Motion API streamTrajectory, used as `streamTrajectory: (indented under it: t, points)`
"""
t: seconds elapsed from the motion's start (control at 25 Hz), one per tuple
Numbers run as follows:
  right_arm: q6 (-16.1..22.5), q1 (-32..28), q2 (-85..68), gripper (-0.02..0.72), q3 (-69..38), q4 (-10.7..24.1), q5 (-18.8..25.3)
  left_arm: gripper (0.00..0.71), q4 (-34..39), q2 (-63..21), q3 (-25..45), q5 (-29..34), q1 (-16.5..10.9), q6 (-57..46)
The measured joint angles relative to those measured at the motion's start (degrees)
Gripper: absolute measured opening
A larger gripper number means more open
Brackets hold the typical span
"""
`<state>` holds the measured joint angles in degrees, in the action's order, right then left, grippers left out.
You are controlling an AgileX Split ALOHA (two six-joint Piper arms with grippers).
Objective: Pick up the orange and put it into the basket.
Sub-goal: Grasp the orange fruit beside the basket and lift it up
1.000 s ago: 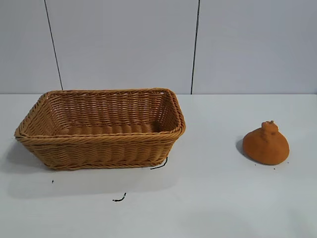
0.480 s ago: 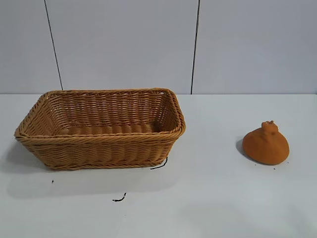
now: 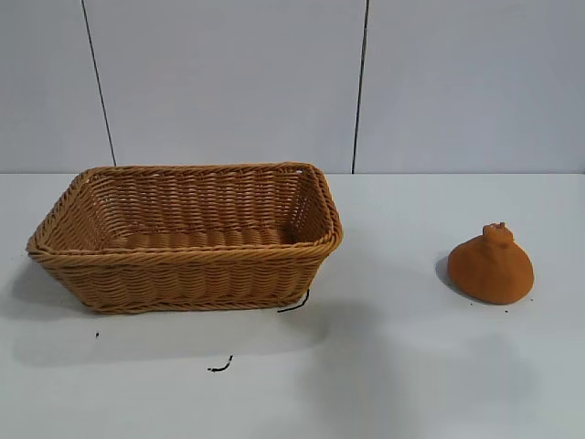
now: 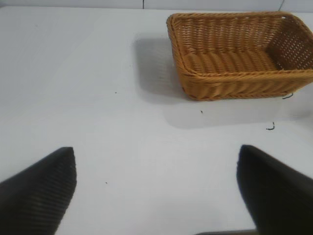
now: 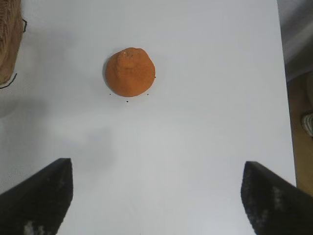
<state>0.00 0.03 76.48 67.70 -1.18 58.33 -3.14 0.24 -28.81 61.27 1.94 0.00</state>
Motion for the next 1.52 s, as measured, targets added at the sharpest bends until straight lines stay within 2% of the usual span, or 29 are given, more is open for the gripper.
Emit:
streamTrajectory:
  t: [0.2,0.36,0.6,1.04,1.24,1.32,1.4,1.52]
  points:
    - [-0.3,0.2,16.6,0.664,10.8,-1.0,-1.2,0.639,0.0,0.0,0.0,0.0,0.0,0.0]
    - [-1.1,2.7,24.0,0.662,13.9,-1.3,-2.4,0.639,0.0,0.0,0.0,0.0,0.0,0.0]
    - [0.0,4.7,32.5,0.663,14.1,-2.2,-3.3,0.639,0.0,0.0,0.0,0.0,0.0,0.0]
    - [0.5,4.7,44.0,0.663,14.1,-0.9,-8.5,0.639,0.0,0.0,0.0,0.0,0.0,0.0]
    - [0.5,4.7,46.5,0.659,14.1,-0.7,-8.9,0.639,0.0,0.0,0.0,-0.1,0.0,0.0]
    - [0.5,4.7,46.6,0.616,14.1,-0.7,-8.9,0.639,0.0,0.0,0.0,-0.1,0.0,0.0]
    - [0.5,4.7,46.6,0.506,14.2,-0.7,-8.9,0.639,0.0,0.0,0.0,-0.1,0.0,0.0]
    - [0.5,4.7,46.3,0.249,14.2,-0.7,-8.2,0.639,0.0,0.0,0.0,-0.1,0.0,0.0]
